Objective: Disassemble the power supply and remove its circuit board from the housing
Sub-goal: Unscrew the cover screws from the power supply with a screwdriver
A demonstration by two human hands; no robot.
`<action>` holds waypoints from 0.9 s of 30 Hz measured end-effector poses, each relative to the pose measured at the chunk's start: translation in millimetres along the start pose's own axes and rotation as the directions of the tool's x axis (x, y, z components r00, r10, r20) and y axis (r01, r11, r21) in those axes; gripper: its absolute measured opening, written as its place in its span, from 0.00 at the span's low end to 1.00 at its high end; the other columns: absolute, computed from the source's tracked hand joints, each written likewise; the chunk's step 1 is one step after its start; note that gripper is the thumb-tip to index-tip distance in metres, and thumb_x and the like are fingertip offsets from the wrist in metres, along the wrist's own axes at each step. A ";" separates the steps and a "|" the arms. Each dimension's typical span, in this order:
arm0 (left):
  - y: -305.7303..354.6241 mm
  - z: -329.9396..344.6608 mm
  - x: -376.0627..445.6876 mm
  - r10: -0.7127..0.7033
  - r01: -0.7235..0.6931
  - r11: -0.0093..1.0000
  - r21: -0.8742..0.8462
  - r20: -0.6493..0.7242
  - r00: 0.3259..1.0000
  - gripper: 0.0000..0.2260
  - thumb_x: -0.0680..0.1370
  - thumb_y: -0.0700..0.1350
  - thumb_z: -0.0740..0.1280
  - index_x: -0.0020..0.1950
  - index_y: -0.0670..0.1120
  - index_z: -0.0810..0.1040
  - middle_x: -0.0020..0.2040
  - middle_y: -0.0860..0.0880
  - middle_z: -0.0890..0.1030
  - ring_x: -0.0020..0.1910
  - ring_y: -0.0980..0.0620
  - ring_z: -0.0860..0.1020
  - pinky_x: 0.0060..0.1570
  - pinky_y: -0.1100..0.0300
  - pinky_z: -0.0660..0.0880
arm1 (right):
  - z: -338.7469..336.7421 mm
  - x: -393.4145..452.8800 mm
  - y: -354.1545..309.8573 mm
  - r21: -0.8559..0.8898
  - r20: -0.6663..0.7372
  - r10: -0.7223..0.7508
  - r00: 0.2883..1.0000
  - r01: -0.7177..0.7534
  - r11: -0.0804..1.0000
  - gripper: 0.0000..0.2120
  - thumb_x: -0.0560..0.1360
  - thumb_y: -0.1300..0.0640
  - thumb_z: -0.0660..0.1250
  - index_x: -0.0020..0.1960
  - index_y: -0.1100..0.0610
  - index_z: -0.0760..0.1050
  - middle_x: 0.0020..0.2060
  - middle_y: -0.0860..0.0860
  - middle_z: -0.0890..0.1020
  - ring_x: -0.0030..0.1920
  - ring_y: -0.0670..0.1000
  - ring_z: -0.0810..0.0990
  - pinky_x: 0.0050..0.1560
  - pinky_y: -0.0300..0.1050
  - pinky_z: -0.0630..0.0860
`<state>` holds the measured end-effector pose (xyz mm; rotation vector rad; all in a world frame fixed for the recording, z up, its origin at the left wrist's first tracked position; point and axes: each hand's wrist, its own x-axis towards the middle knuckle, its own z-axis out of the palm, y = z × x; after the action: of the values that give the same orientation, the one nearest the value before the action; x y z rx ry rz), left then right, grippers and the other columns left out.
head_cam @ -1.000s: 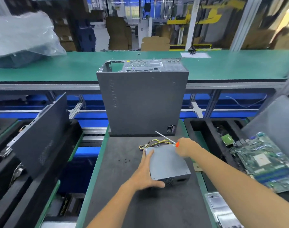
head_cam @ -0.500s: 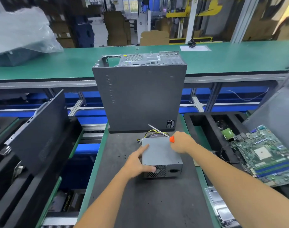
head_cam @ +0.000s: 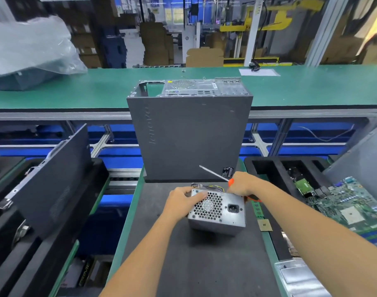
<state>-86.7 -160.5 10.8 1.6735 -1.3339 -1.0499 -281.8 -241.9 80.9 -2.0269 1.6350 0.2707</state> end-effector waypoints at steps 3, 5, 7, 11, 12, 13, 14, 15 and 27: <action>-1.8 6.1 10.2 -0.008 0.008 1.000 -0.007 -0.062 0.998 0.15 0.70 0.63 0.69 0.34 0.52 0.79 0.26 0.56 0.71 0.27 0.60 0.67 0.30 0.68 0.63 | -14.0 -7.0 -7.3 -0.196 -0.191 -0.069 0.979 0.030 0.980 0.13 0.76 0.55 0.60 0.34 0.55 0.64 0.31 0.51 0.71 0.31 0.52 0.70 0.32 0.43 0.67; -5.3 8.9 12.8 -0.007 0.003 0.997 -0.079 -0.052 0.999 0.17 0.72 0.59 0.70 0.32 0.47 0.75 0.28 0.55 0.72 0.30 0.56 0.70 0.33 0.65 0.66 | -22.8 -16.2 -20.5 -0.256 -0.226 -0.122 0.967 0.062 0.965 0.11 0.75 0.55 0.61 0.35 0.55 0.65 0.32 0.50 0.72 0.31 0.50 0.71 0.32 0.43 0.67; -5.8 10.9 14.0 0.005 -0.016 0.980 -0.198 -0.056 0.998 0.07 0.74 0.52 0.70 0.40 0.50 0.81 0.34 0.52 0.77 0.35 0.55 0.73 0.36 0.67 0.70 | -33.2 -27.2 -36.9 -0.320 -0.216 -0.157 0.964 0.082 0.944 0.06 0.75 0.55 0.61 0.40 0.56 0.69 0.33 0.50 0.73 0.32 0.50 0.73 0.32 0.42 0.68; -5.5 15.4 14.9 -0.023 -0.032 0.927 -0.374 -0.142 0.990 0.03 0.76 0.43 0.69 0.44 0.50 0.82 0.39 0.51 0.79 0.39 0.55 0.74 0.37 0.68 0.72 | -57.5 -49.8 -59.5 -0.165 0.110 -0.114 0.987 0.131 0.978 0.12 0.72 0.58 0.62 0.54 0.59 0.68 0.34 0.54 0.76 0.31 0.53 0.74 0.29 0.41 0.68; -4.3 15.1 15.5 -0.030 -0.028 0.919 -0.393 -0.141 0.990 0.03 0.75 0.42 0.70 0.46 0.49 0.81 0.41 0.50 0.81 0.42 0.53 0.77 0.41 0.66 0.74 | -61.7 -53.3 -61.3 -0.158 0.149 -0.115 0.982 0.138 0.978 0.14 0.72 0.58 0.62 0.56 0.59 0.65 0.34 0.54 0.76 0.32 0.53 0.74 0.30 0.41 0.68; -1.8 13.4 15.7 -0.029 -0.029 0.917 -0.398 -0.138 0.990 0.05 0.75 0.41 0.70 0.50 0.49 0.80 0.43 0.49 0.82 0.45 0.52 0.79 0.45 0.63 0.75 | -64.9 -55.9 -62.3 -0.175 0.154 -0.122 0.981 0.148 0.973 0.14 0.73 0.58 0.62 0.57 0.58 0.64 0.35 0.54 0.77 0.32 0.53 0.74 0.30 0.41 0.68; 0.5 11.3 16.4 -0.016 -0.038 0.919 -0.393 -0.134 0.991 0.10 0.74 0.41 0.72 0.53 0.48 0.77 0.44 0.49 0.83 0.46 0.52 0.80 0.47 0.62 0.76 | -67.9 -57.3 -63.2 -0.205 0.137 -0.133 0.982 0.159 0.966 0.14 0.74 0.59 0.62 0.58 0.59 0.65 0.36 0.55 0.79 0.32 0.53 0.74 0.29 0.40 0.69; 2.8 8.5 17.0 0.005 -0.057 0.926 -0.374 -0.139 0.990 0.15 0.73 0.42 0.73 0.57 0.48 0.75 0.45 0.50 0.83 0.47 0.52 0.80 0.47 0.62 0.75 | -71.2 -58.4 -64.2 -0.241 0.105 -0.152 0.983 0.174 0.955 0.14 0.74 0.58 0.63 0.58 0.60 0.68 0.38 0.56 0.81 0.32 0.53 0.75 0.30 0.40 0.69; 0.7 9.3 14.9 0.452 -0.381 0.876 0.296 -0.230 0.862 0.02 0.74 0.37 0.70 0.43 0.43 0.82 0.40 0.53 0.78 0.41 0.55 0.75 0.43 0.65 0.70 | -89.7 -69.1 -75.3 -0.192 -0.258 -0.356 0.898 0.313 0.930 0.11 0.64 0.50 0.77 0.42 0.54 0.81 0.38 0.48 0.80 0.39 0.51 0.78 0.31 0.39 0.71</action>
<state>-93.7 -175.7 5.6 1.5305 -1.5747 -0.3769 -242.0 -218.2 208.8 -2.5154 1.4205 -0.0356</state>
